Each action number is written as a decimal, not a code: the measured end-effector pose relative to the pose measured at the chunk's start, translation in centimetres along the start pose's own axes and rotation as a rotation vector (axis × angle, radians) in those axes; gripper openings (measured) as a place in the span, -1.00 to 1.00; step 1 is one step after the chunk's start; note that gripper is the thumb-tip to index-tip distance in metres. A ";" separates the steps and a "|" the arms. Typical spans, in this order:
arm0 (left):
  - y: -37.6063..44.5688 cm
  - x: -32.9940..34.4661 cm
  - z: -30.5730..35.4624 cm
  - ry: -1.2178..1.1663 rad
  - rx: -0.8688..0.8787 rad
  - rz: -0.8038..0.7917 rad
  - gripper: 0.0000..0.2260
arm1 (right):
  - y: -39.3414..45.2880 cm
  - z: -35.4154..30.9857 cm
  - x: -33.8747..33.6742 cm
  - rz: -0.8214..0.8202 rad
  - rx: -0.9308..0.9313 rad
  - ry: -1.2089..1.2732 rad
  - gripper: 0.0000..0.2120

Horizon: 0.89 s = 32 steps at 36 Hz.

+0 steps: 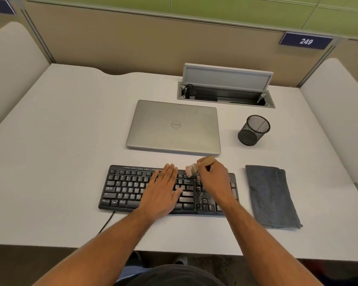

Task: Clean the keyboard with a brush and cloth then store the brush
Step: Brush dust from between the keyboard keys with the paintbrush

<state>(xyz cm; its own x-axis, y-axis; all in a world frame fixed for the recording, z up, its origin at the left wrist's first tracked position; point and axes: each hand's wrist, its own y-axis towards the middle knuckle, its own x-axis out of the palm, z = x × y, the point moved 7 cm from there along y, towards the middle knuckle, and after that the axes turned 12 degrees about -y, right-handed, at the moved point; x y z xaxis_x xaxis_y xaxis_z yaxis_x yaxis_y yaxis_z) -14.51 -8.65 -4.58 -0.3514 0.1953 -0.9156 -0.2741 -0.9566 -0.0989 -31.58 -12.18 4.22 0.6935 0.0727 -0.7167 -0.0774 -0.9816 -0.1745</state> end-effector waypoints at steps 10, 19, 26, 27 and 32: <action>0.2 -0.1 0.0 -0.017 0.012 -0.013 -0.36 | 0.1 2.3 -2.9 0.140 0.103 -0.164 -0.66; 0.4 -0.2 0.1 0.027 0.034 -0.045 -0.35 | 0.0 0.5 -0.7 0.103 0.118 -0.147 -0.60; 0.5 0.0 0.1 0.022 0.040 -0.092 -0.31 | -0.1 2.5 -3.3 0.219 0.208 -0.202 -0.56; 0.4 0.0 0.1 0.024 0.040 -0.097 -0.31 | -0.1 2.7 -3.5 0.238 0.206 -0.187 -0.52; 0.3 -0.3 0.4 0.039 0.046 -0.090 -0.32 | -0.2 2.1 -3.8 0.261 0.218 -0.063 -0.74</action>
<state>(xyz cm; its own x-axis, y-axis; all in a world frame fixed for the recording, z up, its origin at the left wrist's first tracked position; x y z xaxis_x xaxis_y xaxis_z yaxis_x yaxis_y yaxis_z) -14.82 -8.95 -4.24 -0.2889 0.2709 -0.9182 -0.3444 -0.9243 -0.1643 -35.72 -11.85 5.61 0.5850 -0.1587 -0.7954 -0.4028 -0.9080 -0.1151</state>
